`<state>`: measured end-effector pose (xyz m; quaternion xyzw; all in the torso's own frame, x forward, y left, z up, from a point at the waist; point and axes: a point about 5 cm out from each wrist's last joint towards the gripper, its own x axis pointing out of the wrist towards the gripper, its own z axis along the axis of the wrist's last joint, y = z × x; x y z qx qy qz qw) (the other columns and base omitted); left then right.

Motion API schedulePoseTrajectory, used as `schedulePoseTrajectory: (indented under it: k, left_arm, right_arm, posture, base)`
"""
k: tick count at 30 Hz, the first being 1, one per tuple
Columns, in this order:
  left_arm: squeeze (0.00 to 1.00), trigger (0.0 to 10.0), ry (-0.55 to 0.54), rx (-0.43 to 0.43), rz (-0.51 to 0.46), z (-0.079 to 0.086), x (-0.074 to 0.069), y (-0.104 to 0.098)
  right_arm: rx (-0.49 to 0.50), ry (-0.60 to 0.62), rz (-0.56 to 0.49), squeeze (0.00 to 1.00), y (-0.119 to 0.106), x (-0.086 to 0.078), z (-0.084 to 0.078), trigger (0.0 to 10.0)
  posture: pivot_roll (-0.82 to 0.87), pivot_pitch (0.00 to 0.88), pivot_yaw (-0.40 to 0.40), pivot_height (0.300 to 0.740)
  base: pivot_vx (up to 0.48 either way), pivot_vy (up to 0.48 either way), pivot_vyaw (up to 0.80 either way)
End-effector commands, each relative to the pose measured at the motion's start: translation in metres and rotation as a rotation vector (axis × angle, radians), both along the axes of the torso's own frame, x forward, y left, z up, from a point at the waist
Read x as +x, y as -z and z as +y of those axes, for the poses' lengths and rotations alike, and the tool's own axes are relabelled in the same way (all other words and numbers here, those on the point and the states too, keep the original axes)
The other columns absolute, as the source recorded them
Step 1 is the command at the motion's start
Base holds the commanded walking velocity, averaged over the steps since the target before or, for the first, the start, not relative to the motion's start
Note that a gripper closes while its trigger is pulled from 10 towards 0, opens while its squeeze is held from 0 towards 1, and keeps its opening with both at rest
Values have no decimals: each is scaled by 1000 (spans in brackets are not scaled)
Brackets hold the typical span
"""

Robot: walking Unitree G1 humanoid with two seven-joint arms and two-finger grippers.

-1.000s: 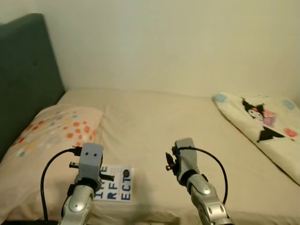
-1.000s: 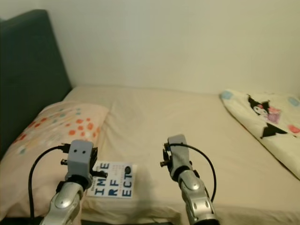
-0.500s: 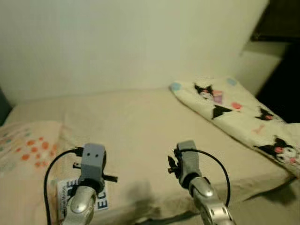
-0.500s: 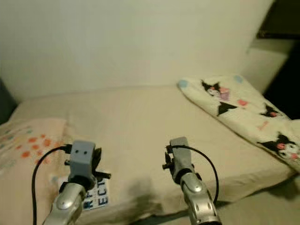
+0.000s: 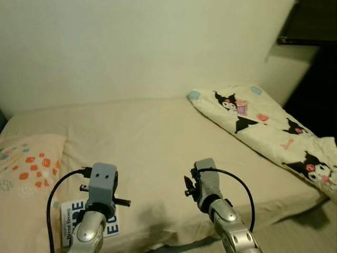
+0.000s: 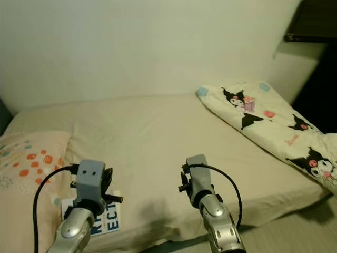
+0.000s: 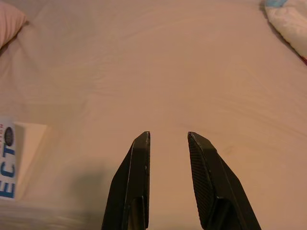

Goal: Clean up the room

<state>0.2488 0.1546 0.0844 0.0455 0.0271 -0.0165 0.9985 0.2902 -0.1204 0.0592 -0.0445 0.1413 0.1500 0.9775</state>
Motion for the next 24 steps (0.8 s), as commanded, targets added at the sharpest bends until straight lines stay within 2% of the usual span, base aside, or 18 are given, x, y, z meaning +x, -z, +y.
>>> schedulePoseTrajectory:
  k: [1,17,24]
  left_arm:
    - [0,10000,28,0,-15,-6,0,-3]
    - [0,10000,22,4,-12,-5,-1,-3]
    - [0,10000,23,4,-10,-5,-1,-3]
  right_arm:
    - [-11,20,16,0,2,-2,-7,10000]
    - [-13,22,21,0,3,-2,-8,10000]
    - [-39,-20,12,0,2,-5,-5,10000]
  posture:
    - [-21,65,-89,717]
    - [-19,70,-89,717]
    - [-19,74,-89,717]
  base:
    - [0,-401,0]
    - [0,-403,0]
    - [0,-403,0]
